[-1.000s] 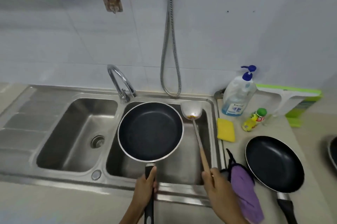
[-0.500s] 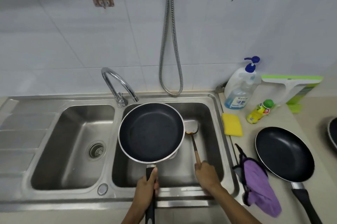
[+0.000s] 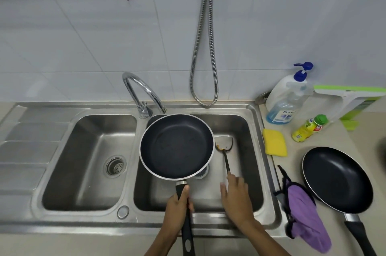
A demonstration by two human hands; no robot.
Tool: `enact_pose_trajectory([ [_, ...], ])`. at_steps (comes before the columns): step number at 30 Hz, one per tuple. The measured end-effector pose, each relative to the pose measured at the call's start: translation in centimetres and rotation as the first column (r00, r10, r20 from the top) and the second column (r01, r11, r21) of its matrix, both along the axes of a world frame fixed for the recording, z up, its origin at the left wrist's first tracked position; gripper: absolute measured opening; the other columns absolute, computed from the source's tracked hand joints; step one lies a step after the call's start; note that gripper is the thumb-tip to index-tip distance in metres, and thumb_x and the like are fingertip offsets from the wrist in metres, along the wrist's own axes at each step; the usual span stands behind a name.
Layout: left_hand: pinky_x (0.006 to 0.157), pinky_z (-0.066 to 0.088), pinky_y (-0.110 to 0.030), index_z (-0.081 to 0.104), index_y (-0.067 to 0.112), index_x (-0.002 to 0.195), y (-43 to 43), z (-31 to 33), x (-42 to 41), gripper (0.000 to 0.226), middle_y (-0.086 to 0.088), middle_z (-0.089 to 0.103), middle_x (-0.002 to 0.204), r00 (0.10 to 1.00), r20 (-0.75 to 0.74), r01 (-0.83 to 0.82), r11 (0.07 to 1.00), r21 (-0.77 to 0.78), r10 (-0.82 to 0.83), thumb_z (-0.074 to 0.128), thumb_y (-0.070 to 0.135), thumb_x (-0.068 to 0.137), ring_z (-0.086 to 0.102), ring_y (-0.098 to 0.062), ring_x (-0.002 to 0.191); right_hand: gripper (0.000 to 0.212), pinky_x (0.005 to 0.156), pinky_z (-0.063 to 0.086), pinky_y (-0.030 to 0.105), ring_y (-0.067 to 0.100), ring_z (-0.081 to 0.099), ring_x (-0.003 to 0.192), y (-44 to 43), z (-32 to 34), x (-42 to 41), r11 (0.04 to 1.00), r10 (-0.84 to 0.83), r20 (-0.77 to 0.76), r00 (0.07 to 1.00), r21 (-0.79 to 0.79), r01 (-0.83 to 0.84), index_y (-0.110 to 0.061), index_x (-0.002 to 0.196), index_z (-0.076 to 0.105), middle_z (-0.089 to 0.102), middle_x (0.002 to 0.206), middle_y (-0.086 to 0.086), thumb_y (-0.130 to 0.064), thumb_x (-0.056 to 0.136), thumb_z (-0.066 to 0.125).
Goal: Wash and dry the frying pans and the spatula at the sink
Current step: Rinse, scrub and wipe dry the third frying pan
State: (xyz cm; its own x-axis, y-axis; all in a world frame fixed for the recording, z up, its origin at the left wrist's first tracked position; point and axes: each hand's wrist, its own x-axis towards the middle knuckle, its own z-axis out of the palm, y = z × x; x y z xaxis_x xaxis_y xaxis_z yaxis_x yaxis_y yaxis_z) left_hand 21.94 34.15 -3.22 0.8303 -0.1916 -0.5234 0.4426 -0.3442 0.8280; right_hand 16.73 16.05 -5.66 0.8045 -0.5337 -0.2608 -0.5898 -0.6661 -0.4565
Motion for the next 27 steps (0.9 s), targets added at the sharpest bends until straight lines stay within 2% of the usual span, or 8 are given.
enact_pose_trajectory([
  [2, 0.070, 0.050, -0.025, 0.066, 0.014, 0.055, -0.9, 0.5, -0.1, 0.059, 0.002, 0.069, 0.054, 1.000, 0.011, -0.003, 1.000, 0.003, 0.003, 0.045, 0.038, 0.104, 0.067, -0.007, 0.057, 0.015, 0.078, 0.051, 0.040, 0.020, 0.059, 0.086, 3.1, 2.7, -0.5, 0.985, -0.033, 0.110, 0.993, 0.173, 0.013, -0.024, 0.103, 0.046, 0.057, 0.097, 0.000, -0.039, 0.101, 0.047],
  [8, 0.071, 0.042, 0.001, 0.075, 0.004, 0.101, -2.7, 0.9, 0.1, 0.061, 0.022, 0.077, 0.078, 0.994, -0.105, 0.027, 1.000, 0.003, -0.026, 0.030, 0.044, 0.108, 0.067, 0.013, 0.087, 0.059, 0.074, 0.056, 0.036, 0.020, 0.071, 0.081, 9.2, 2.9, -1.6, 0.717, -0.164, -0.237, 0.958, 0.638, 0.281, -0.027, 0.106, 0.054, 0.072, 0.093, 0.004, -0.076, 0.093, 0.024],
  [11, 0.067, 0.041, 0.001, 0.074, 0.001, 0.106, -2.3, 0.7, 0.6, 0.062, 0.027, 0.075, 0.077, 0.994, -0.092, 0.060, 0.997, 0.044, -0.056, 0.029, 0.044, 0.108, 0.066, 0.016, 0.080, 0.064, 0.055, 0.050, 0.025, 0.012, 0.067, 0.055, 9.6, 2.5, -1.0, 0.762, -0.113, -0.098, 0.989, 0.630, 0.150, -0.031, 0.094, 0.066, 0.068, 0.062, -0.001, -0.072, 0.096, 0.017],
  [15, 0.075, 0.050, -0.009, 0.078, 0.005, 0.095, -1.4, 0.4, 1.5, 0.067, 0.016, 0.076, 0.073, 0.979, -0.083, 0.190, 0.981, 0.043, -0.186, 0.026, 0.045, 0.109, 0.069, 0.008, 0.076, 0.055, 0.072, 0.052, 0.031, 0.015, 0.070, 0.081, 9.7, 2.0, -0.7, 0.851, -0.096, -0.014, 0.995, 0.518, 0.090, -0.030, 0.095, 0.067, 0.074, 0.084, -0.003, -0.061, 0.101, 0.022],
  [17, 0.084, 0.058, -0.033, 0.072, 0.012, 0.077, 0.2, -0.1, 2.5, 0.065, 0.005, 0.072, 0.068, 0.949, -0.052, 0.314, 0.942, 0.119, -0.310, 0.028, 0.049, 0.107, 0.067, -0.005, 0.067, 0.046, 0.077, 0.049, 0.033, 0.022, 0.068, 0.090, 9.4, 1.6, -0.9, 0.866, -0.098, 0.000, 0.995, 0.492, 0.085, -0.025, 0.096, 0.066, 0.073, 0.092, 0.000, -0.052, 0.104, 0.030],
  [20, 0.080, 0.061, -0.043, 0.069, 0.006, 0.076, 2.9, 0.6, 5.2, 0.064, -0.008, 0.077, 0.069, 0.890, -0.090, 0.453, 0.848, 0.275, -0.446, 0.035, 0.050, 0.105, 0.073, -0.020, 0.065, 0.048, 0.075, 0.050, 0.040, 0.030, 0.062, 0.078, 8.6, 1.2, -0.9, 0.883, -0.105, 0.010, 0.994, 0.460, 0.089, -0.019, 0.076, 0.056, 0.063, 0.071, 0.002, -0.054, 0.100, 0.034],
  [23, 0.079, 0.057, -0.036, 0.069, 0.010, 0.089, 4.8, 3.9, 10.2, 0.049, -0.011, 0.076, 0.087, 0.837, 0.145, 0.246, 0.600, 0.761, -0.527, 0.043, 0.050, 0.101, 0.072, -0.031, 0.086, 0.059, 0.062, 0.051, 0.040, 0.028, 0.060, 0.062, 8.4, 0.1, -1.1, 0.880, -0.117, 0.003, 0.993, 0.464, 0.103, -0.021, 0.072, 0.050, 0.057, 0.059, 0.006, -0.073, 0.089, 0.028],
  [27, 0.080, 0.050, -0.041, 0.062, 0.013, 0.107, 4.3, 8.3, 19.1, 0.024, -0.013, 0.071, 0.105, 0.698, 0.435, 0.032, 0.631, 0.775, -0.569, 0.053, 0.034, 0.100, 0.066, -0.036, 0.097, 0.068, 0.049, 0.049, 0.038, 0.027, 0.058, 0.049, 8.0, -1.1, -0.9, 0.866, -0.094, 0.003, 0.996, 0.493, 0.080, -0.023, 0.079, 0.052, 0.062, 0.061, 0.012, -0.086, 0.083, 0.025],
])
